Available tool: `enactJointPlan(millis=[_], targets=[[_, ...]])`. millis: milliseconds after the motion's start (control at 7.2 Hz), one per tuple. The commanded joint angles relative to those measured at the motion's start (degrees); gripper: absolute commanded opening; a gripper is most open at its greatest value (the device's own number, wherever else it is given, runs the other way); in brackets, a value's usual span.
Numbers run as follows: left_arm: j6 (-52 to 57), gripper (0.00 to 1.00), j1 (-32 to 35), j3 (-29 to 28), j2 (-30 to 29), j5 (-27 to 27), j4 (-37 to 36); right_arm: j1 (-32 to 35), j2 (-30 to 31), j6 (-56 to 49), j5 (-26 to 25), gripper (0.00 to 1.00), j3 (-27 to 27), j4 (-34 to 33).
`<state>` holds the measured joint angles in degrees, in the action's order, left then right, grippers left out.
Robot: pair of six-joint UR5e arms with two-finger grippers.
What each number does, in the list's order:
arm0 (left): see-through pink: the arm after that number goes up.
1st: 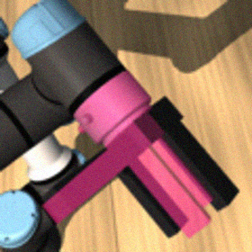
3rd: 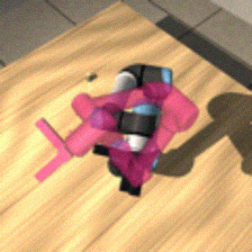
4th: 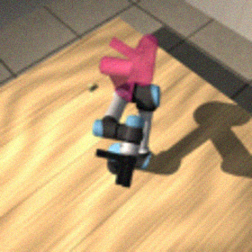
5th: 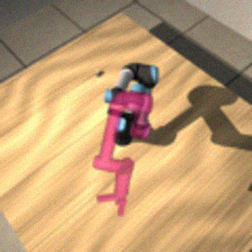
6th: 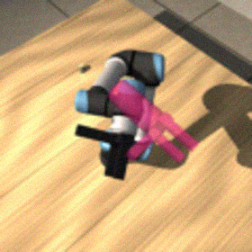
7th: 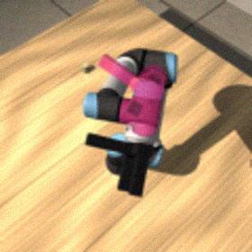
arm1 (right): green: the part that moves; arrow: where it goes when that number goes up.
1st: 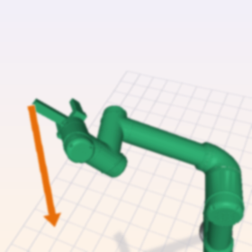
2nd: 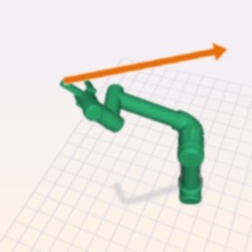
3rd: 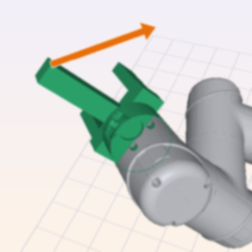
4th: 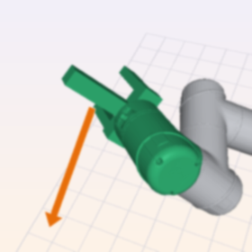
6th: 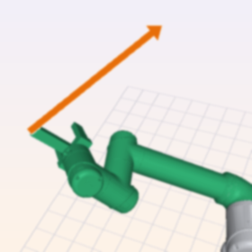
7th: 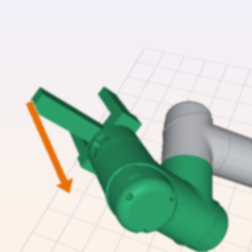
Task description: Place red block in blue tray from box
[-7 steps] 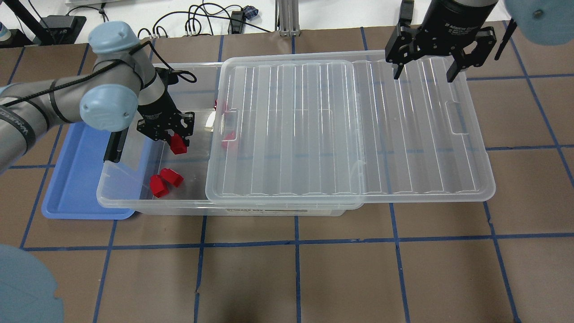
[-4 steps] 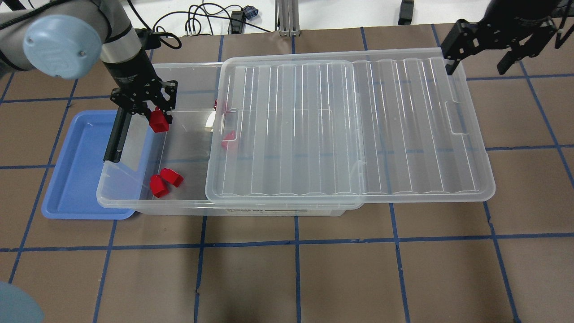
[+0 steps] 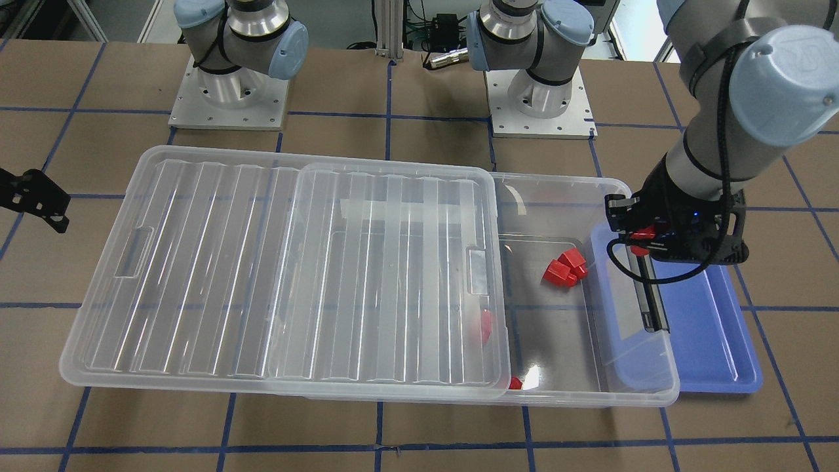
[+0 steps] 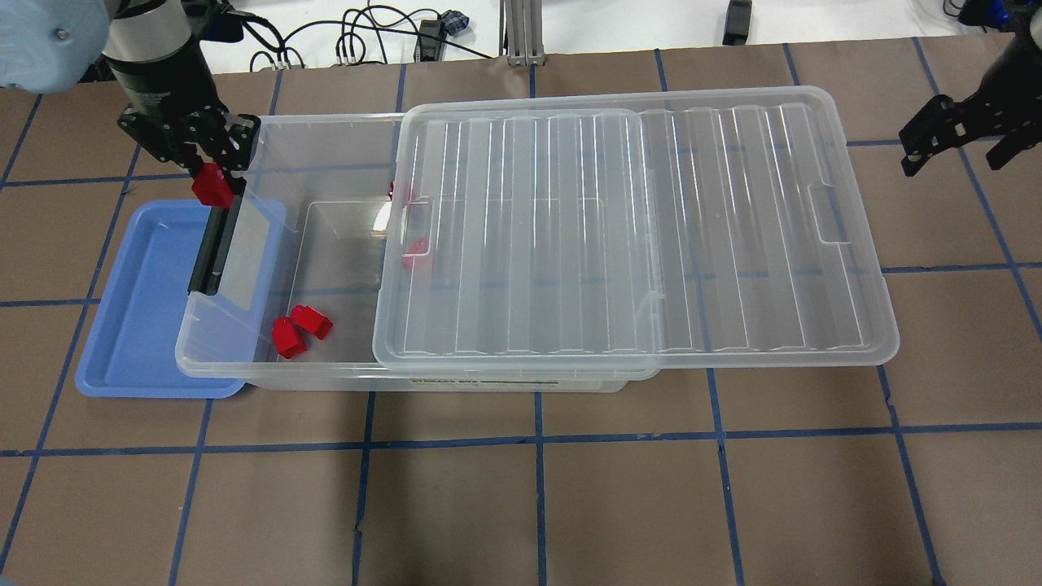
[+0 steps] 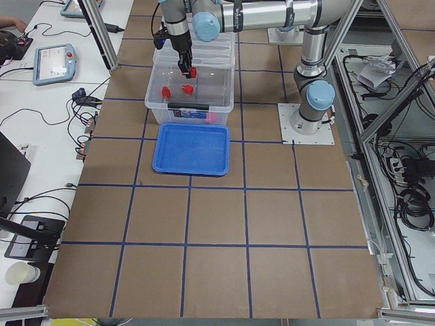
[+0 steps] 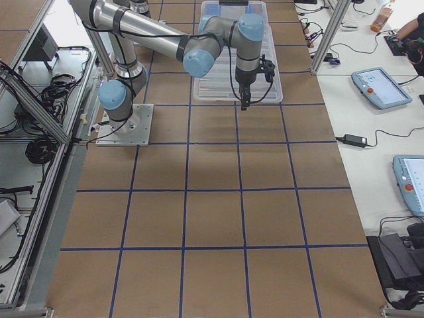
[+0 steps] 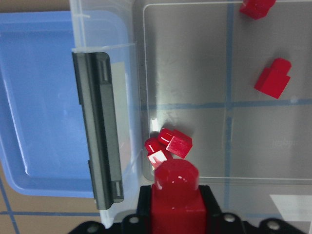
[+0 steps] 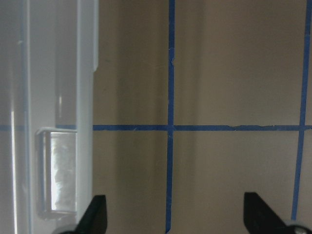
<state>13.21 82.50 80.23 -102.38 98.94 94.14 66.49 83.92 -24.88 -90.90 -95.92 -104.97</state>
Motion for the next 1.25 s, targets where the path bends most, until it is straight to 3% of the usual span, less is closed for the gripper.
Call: enactJointPlan(millis=[0,278,556,972,1111], targets=[[6.44,0.0,-7.31,1.23,-0.44,0.12,-0.8,-0.57,-2.35,-2.02,-0.24,1.0,-3.57,-4.54],[18.63,0.0,-15.41,5.7,-2.03,-0.58,-10.06,-0.13,-2.09,-1.84,-0.24,1.0,-3.57,-3.66],[23.07,0.0,-19.37,11.85,-3.43,-4.09,-20.18,0.48,-2.1,-1.75,0.55,1.0,-4.27,-3.57],[22.82,0.0,-21.5,15.3,-5.98,-4.63,-22.07,3.56,-3.5,-1.58,0.64,1.0,-4.19,-4.18],[22.73,0.0,-22.37,16.87,-7.64,-6.02,-26.25,4.43,-3.85,-1.32,0.73,1.0,-4.01,-4.45]])
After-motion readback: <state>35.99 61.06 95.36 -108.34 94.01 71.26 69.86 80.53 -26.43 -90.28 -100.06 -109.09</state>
